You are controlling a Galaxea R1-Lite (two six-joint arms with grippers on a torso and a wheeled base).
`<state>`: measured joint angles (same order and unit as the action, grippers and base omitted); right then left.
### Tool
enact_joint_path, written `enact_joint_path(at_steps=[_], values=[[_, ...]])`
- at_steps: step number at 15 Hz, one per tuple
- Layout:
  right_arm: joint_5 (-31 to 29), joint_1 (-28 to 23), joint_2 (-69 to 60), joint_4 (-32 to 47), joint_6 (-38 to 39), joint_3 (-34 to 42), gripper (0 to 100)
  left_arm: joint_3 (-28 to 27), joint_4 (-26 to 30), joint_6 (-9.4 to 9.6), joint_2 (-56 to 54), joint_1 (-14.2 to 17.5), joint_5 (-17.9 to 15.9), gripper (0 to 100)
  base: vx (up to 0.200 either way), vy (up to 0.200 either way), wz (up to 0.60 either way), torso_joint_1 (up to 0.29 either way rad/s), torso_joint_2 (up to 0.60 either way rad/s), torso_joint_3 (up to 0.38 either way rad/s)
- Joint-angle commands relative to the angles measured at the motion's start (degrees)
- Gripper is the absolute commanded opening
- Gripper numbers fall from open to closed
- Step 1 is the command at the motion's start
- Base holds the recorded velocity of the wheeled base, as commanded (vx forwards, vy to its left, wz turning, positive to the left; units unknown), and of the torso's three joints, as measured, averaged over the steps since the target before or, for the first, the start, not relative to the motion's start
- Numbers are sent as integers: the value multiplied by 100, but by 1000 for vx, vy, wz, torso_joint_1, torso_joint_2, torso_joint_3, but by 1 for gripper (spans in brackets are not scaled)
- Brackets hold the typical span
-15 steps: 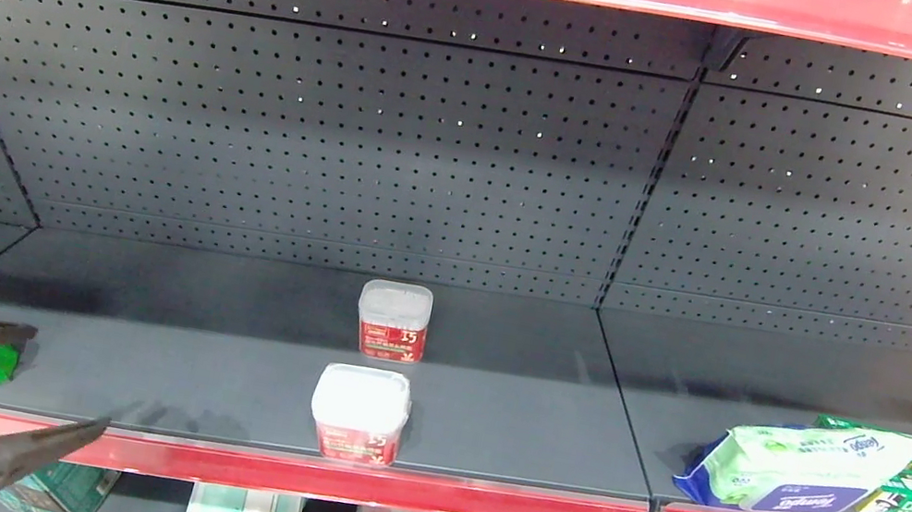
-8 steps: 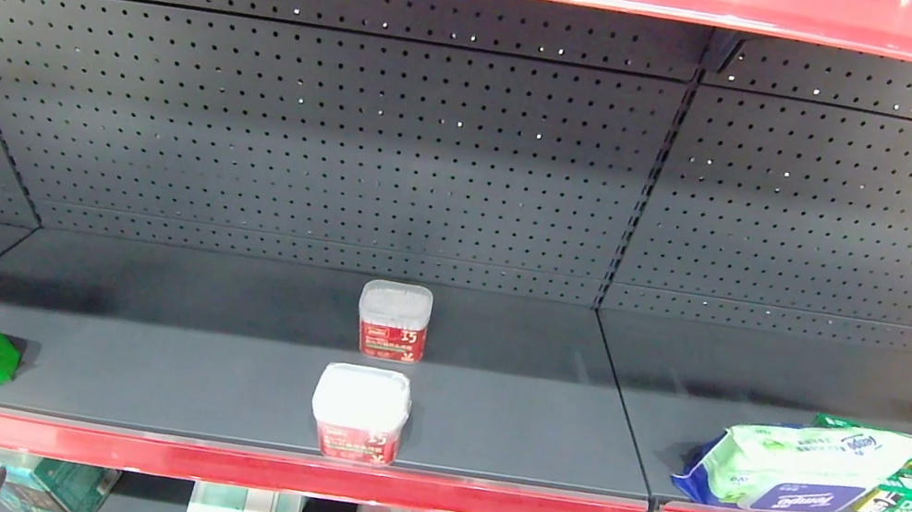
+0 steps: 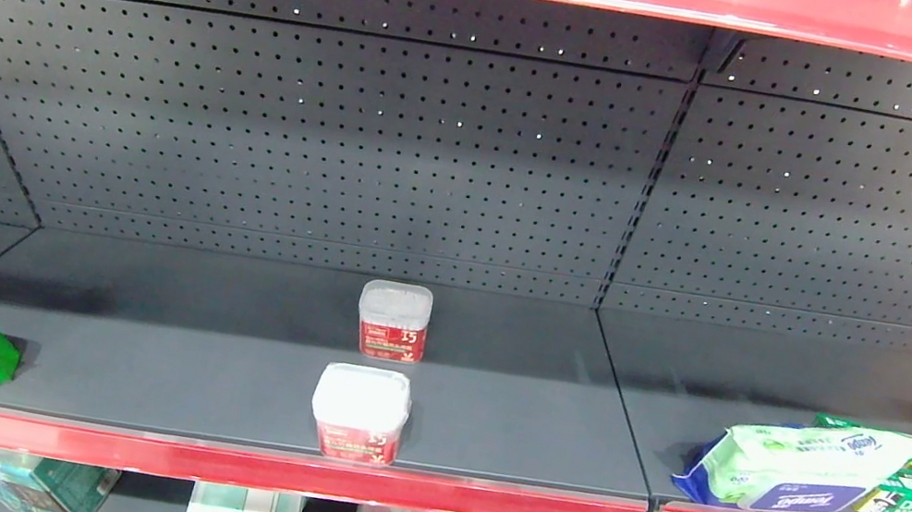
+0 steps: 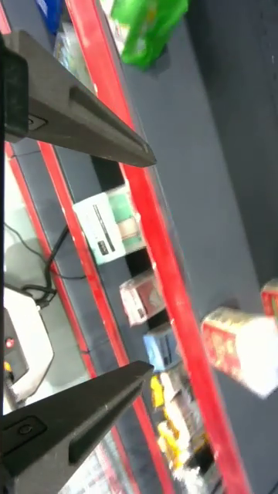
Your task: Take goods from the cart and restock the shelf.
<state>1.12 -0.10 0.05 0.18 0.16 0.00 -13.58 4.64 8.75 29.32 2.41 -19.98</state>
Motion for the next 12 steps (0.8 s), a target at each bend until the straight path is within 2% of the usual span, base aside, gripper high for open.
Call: enact_joint_path(at_steps=[1,3,4,5,8,10,12], values=[[2,1,4,-1,2,0,100,57,-7,-5,-163,-4,3,100,0,0,0,0,0,0],[2,1,4,-1,2,0,100,5,1,56,-401,-13,-6,100,0,0,0,0,0,0],[2,1,-5,-1,2,0,100,22,1,232,-445,-4,12,100,0,0,0,0,0,0],[2,1,4,-1,2,0,100,40,1,294,-471,-4,12,100,0,0,0,0,0,0],[2,10,4,-1,2,0,100,5,1,338,-779,-4,302,100,0,0,0,0,0,0],[2,1,4,-1,2,0,100,22,1,487,-805,-4,354,100,0,0,0,0,0,0],[2,1,4,-1,2,0,100,84,63,487,-998,-4,390,100,0,0,0,0,0,0]])
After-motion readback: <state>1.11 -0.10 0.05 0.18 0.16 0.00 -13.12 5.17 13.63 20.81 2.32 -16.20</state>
